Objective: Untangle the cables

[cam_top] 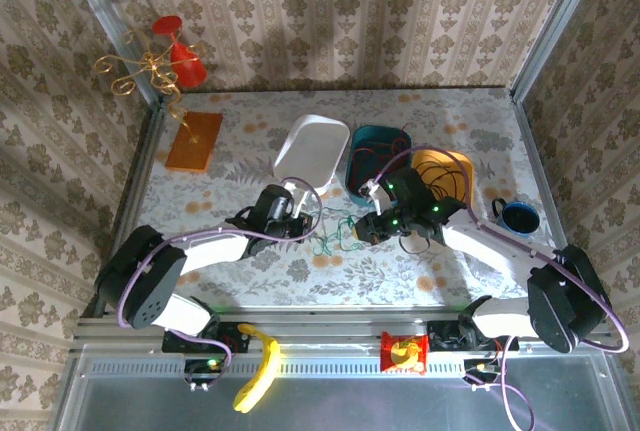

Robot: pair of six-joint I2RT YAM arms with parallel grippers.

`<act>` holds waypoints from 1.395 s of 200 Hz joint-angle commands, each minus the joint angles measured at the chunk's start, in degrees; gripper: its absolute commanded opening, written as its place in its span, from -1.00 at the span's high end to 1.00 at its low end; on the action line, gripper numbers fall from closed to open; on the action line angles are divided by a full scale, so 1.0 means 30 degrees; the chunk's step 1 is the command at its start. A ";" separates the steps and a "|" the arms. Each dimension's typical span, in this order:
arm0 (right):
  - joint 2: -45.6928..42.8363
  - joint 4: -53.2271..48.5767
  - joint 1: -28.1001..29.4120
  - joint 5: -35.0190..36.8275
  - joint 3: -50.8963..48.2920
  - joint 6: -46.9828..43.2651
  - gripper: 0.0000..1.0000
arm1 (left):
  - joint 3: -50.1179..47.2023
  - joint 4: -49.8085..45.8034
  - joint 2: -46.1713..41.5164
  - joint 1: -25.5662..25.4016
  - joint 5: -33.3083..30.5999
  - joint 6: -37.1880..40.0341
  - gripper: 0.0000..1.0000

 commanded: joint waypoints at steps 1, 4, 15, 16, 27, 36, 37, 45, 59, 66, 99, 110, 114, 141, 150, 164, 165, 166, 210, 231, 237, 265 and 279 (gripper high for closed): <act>-0.0752 0.1073 -0.0430 -0.0804 -0.0151 0.0754 1.00 | 0.0474 0.0834 0.0059 -0.0433 0.0636 0.0077 1.00; -0.0798 0.1150 -0.0494 -0.0724 -0.0152 0.0849 1.00 | 0.0450 0.0872 0.0061 -0.0470 0.0729 0.0098 1.00; -0.1003 0.1488 -0.0784 -0.0212 -0.0289 0.1214 1.00 | 0.0359 0.0990 0.0062 -0.0626 0.0929 0.0126 1.00; -0.1042 0.1519 -0.0813 -0.0161 -0.0308 0.1229 1.00 | 0.0357 0.0984 0.0055 -0.0637 0.0932 0.0140 1.00; -0.1331 0.1914 -0.1214 0.0095 -0.0521 0.1625 1.00 | 0.0273 0.0951 0.0023 -0.0664 0.0830 0.0083 1.00; -0.1529 0.2145 -0.1561 0.0338 -0.0724 0.1917 1.00 | 0.0203 0.0845 -0.0018 -0.0672 0.0586 -0.0041 1.00; -0.1554 0.2155 -0.1612 0.0348 -0.0746 0.1946 1.00 | 0.0177 0.0838 -0.0014 -0.0674 0.0555 -0.0046 1.00; -0.1762 0.2238 -0.1903 0.0481 -0.0922 0.2185 1.00 | 0.0001 0.0830 -0.0126 -0.0665 0.0241 -0.0097 1.00; -0.1955 0.1933 -0.2334 0.0836 -0.1138 0.2313 1.00 | -0.0297 0.0827 -0.0544 -0.0633 -0.0574 -0.0239 1.00; -0.1995 0.1621 -0.2440 0.1067 -0.1245 0.2306 1.00 | -0.0467 0.0833 -0.0831 -0.0521 -0.1021 -0.0353 1.00; -0.1909 0.0886 -0.2468 0.1459 -0.2162 0.2419 1.00 | -0.0942 0.1188 -0.2353 0.0563 -0.1938 -0.0809 1.00; -0.1910 0.0307 -0.2453 0.1921 -0.2196 0.2252 1.00 | -0.0827 0.1303 -0.2769 0.0807 -0.1802 -0.0757 1.00; -0.1882 0.0226 -0.2453 0.1998 -0.2225 0.2218 1.00 | -0.0750 0.1339 -0.2909 0.0892 -0.1714 -0.0732 1.00; -0.1130 -0.0179 -0.2453 0.2176 -0.1977 0.2129 1.00 | 0.0103 0.1402 -0.3673 0.1365 -0.0610 -0.0448 1.00; -0.0863 -0.0148 -0.2453 0.2150 -0.1943 0.2133 1.00 | 0.0493 0.1277 -0.3828 0.1537 -0.0474 -0.0367 1.00; -0.0631 -0.0093 -0.2450 0.2146 -0.1910 0.2108 1.00 | 0.1285 0.0970 -0.3896 0.1953 -0.0834 -0.0101 1.00; -0.0636 -0.0077 -0.2452 0.2146 -0.1910 0.2101 1.00 | 0.1362 0.0930 -0.3887 0.1986 -0.0858 -0.0076 1.00; -0.0624 -0.0069 -0.2452 0.2146 -0.1910 0.2097 1.00 | 0.1430 0.0910 -0.3867 0.2032 -0.0929 -0.0048 1.00; -0.0612 -0.0195 -0.2424 0.2274 -0.1998 0.1977 1.00 | 0.6286 -0.0193 0.0937 0.3632 -0.4046 0.1225 1.00; -0.0758 -0.0338 -0.2347 0.2402 -0.1954 0.1964 1.00 | 0.9095 -0.0656 0.4394 0.3806 -0.4867 0.1696 1.00; -0.0799 -0.0366 -0.2336 0.2409 -0.1940 0.1948 1.00 | 0.9803 -0.0756 0.5247 0.3806 -0.5296 0.1771 1.00; -0.1049 -0.0703 -0.2279 0.2553 -0.1808 0.1771 1.00 | 1.1734 -0.1452 0.7387 0.3777 -0.7290 0.1334 1.00; -0.1180 -0.0754 -0.2278 0.2585 -0.1820 0.1742 1.00 | 1.1615 -0.0846 0.7490 0.3762 -0.7566 0.1130 1.00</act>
